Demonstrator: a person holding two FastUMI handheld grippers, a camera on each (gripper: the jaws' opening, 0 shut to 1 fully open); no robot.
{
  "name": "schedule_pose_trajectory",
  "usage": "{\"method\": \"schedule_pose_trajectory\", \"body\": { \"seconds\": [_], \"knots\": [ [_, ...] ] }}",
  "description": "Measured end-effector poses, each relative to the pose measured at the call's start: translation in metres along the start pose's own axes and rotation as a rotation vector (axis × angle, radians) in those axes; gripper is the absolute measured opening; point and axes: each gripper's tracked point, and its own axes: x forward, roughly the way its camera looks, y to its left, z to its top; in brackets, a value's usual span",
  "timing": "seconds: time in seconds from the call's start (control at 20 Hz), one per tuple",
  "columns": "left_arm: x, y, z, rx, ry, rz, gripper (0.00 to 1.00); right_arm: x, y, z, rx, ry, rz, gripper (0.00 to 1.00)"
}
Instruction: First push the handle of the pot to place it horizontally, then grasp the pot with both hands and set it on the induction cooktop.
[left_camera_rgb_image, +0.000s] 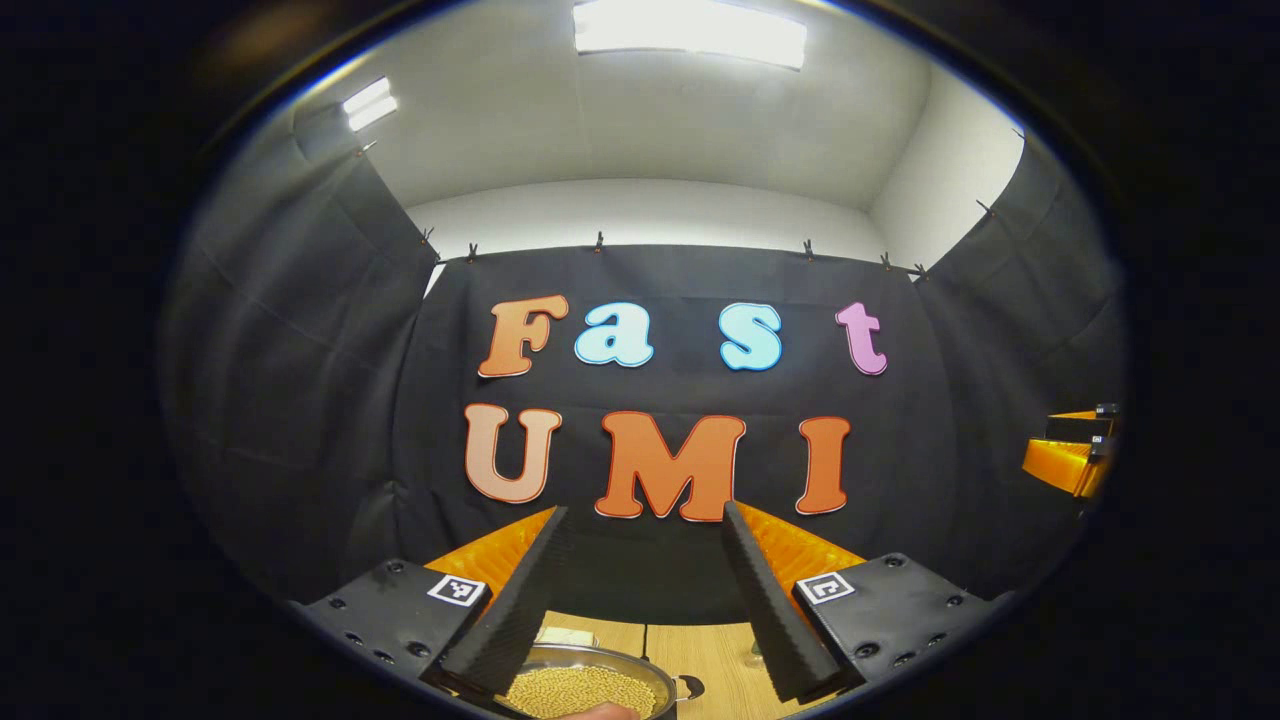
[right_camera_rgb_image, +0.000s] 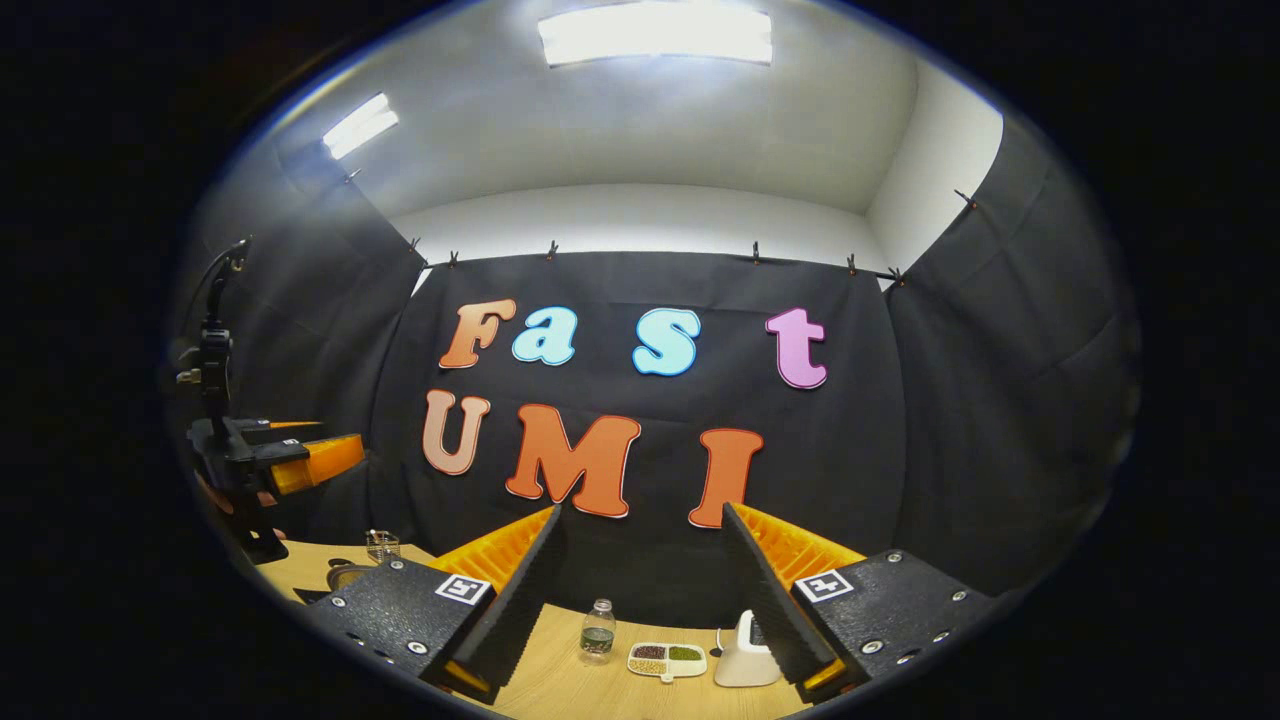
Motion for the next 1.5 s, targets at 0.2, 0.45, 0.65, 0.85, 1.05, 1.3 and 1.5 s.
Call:
{"method": "schedule_pose_trajectory", "body": {
  "seconds": [0.2,0.45,0.65,0.85,1.05,1.3,1.5],
  "knots": [
    [-0.001,0.008,-0.002,-0.005,-0.004,0.012,0.97,0.003,0.006,-0.002,0.004,0.0,0.01,0.95],
    [-0.001,0.004,-0.01,0.004,0.012,0.003,0.98,0.006,0.014,0.005,-0.022,-0.041,0.025,0.95],
    [-0.004,0.003,-0.008,0.028,-0.004,0.002,0.97,0.007,0.013,0.005,-0.037,-0.036,0.012,0.95],
    [-0.007,0.004,-0.004,0.041,-0.023,0.01,0.98,0.007,0.015,-0.002,-0.022,-0.015,0.023,0.95],
    [-0.007,0.006,-0.002,0.034,-0.034,0.019,0.97,0.008,0.013,-0.002,-0.016,-0.014,0.025,0.95],
    [-0.011,0.008,0.002,0.025,-0.044,0.022,0.97,0.007,0.012,0.001,-0.019,-0.021,0.023,0.95],
    [-0.012,0.009,0.003,0.048,-0.04,0.033,0.97,0.008,0.008,0.001,-0.031,-0.02,0.012,0.95]
  ]
}}
